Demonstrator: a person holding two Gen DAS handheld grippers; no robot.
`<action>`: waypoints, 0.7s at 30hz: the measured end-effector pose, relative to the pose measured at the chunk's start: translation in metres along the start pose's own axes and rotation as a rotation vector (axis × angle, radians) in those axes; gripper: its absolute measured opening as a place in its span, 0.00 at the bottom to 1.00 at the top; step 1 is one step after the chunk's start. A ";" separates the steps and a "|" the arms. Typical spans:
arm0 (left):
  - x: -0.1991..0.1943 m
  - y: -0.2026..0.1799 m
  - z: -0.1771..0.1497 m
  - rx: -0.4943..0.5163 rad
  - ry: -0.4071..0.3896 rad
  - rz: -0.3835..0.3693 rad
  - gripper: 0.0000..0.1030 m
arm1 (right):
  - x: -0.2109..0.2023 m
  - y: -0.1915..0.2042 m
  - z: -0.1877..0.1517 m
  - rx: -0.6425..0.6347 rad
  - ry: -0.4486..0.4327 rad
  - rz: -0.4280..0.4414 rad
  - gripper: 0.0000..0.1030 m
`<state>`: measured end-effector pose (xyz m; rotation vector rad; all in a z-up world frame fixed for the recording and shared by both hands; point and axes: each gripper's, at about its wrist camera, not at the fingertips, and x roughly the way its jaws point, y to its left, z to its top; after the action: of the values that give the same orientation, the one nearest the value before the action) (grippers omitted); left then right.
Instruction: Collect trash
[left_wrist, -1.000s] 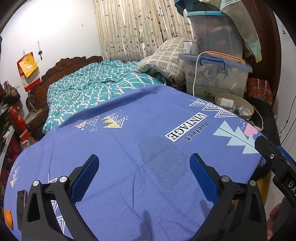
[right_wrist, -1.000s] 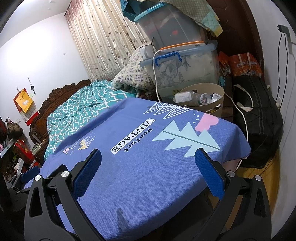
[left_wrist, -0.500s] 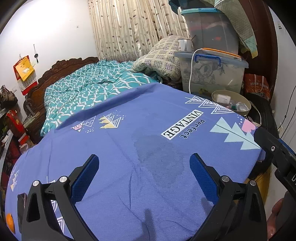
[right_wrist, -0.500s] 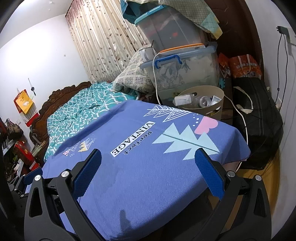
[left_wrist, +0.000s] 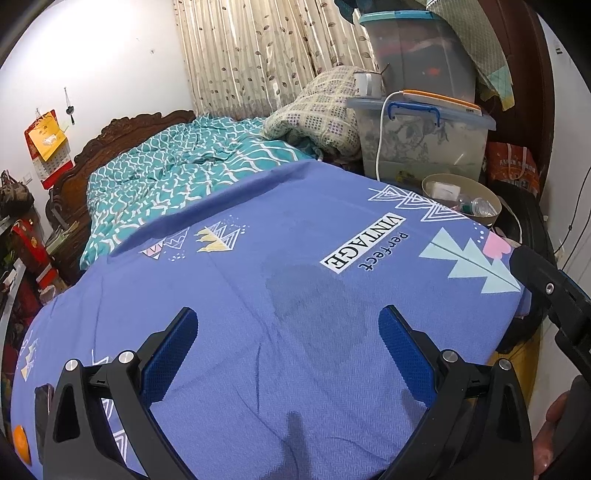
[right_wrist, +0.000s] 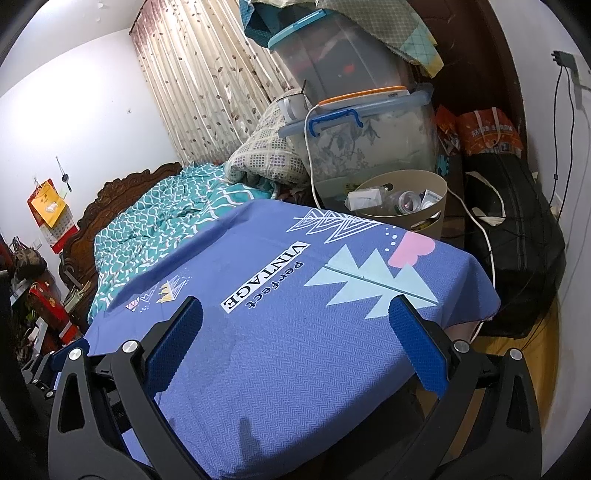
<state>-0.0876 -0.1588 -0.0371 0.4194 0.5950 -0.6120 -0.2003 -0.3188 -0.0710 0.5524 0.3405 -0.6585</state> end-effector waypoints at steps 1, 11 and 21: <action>0.001 0.000 0.000 0.001 0.003 -0.001 0.92 | 0.000 0.000 0.000 0.000 0.000 0.000 0.97; 0.006 -0.005 -0.003 0.023 0.022 -0.014 0.92 | 0.000 0.000 0.000 0.001 0.003 0.000 0.97; 0.008 -0.005 -0.005 0.028 0.035 -0.019 0.92 | -0.001 0.000 -0.002 0.005 0.009 -0.002 0.97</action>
<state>-0.0875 -0.1632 -0.0469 0.4518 0.6245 -0.6325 -0.2014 -0.3177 -0.0719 0.5602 0.3478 -0.6595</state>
